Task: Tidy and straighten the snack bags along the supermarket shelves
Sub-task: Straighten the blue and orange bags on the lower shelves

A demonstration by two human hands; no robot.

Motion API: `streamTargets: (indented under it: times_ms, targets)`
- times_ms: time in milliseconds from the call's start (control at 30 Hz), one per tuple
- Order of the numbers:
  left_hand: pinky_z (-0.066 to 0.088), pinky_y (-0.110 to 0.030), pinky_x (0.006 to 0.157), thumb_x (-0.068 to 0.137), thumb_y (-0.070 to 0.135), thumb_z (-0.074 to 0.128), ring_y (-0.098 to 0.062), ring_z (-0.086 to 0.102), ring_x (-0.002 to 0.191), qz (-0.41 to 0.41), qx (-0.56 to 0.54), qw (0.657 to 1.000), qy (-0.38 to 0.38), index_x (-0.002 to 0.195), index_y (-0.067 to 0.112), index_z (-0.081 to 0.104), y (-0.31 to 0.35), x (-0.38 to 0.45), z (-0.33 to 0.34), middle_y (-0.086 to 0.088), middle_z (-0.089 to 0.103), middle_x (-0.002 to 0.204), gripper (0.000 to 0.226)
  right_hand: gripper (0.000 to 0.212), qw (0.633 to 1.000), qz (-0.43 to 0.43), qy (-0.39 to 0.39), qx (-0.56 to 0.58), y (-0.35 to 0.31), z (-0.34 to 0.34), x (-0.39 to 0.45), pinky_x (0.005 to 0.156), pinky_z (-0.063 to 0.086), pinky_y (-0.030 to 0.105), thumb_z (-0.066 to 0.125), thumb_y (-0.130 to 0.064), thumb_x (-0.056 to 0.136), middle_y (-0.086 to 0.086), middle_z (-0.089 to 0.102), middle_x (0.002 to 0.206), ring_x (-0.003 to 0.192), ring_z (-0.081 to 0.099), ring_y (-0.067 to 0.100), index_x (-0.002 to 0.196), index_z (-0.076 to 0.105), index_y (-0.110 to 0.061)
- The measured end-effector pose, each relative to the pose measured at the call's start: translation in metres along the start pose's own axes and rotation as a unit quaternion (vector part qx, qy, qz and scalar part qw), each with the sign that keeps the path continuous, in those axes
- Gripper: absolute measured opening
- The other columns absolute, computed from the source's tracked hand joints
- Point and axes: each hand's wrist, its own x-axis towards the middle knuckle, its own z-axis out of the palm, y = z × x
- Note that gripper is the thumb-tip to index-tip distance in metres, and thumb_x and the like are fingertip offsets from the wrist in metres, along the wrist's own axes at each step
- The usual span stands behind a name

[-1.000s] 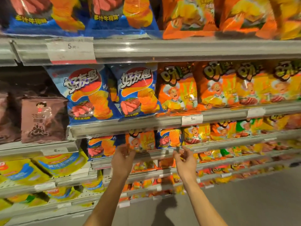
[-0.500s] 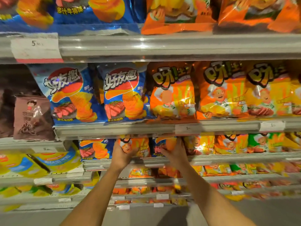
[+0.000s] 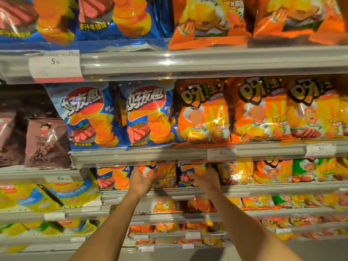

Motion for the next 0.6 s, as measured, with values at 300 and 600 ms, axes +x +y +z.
streamTargets:
  times_ms: [300, 600]
  targets:
    - [0.053, -0.041, 0.086, 0.062, 0.029, 0.095, -0.029, 0.065, 0.1, -0.015, 0.014, 1.0, 0.001, 0.106, 0.015, 0.063, 0.0, 0.011, -0.022, -0.006, 0.071, 0.1, 0.056, 0.064, 0.999, -0.007, 0.036, 0.038, -0.021, -0.007, -0.016, 0.084, 0.059, 0.04, 0.084, -0.052, 0.076, 0.004, 0.072, 0.114, 0.107, 0.068, 0.028, 0.122, 0.062, -0.014]
    - [0.049, -0.041, 0.086, 0.062, 0.025, 0.094, -0.032, 0.059, 0.099, -0.059, 0.022, 0.998, 0.024, 0.12, 0.01, 0.05, 0.009, 0.002, -0.023, -0.01, 0.062, 0.102, 0.075, 0.047, 0.99, -0.009, 0.041, 0.132, -0.017, -0.031, -0.04, 0.075, 0.056, 0.022, 0.087, -0.028, 0.079, -0.017, 0.07, 0.1, 0.092, 0.071, 0.012, 0.118, 0.059, -0.023]
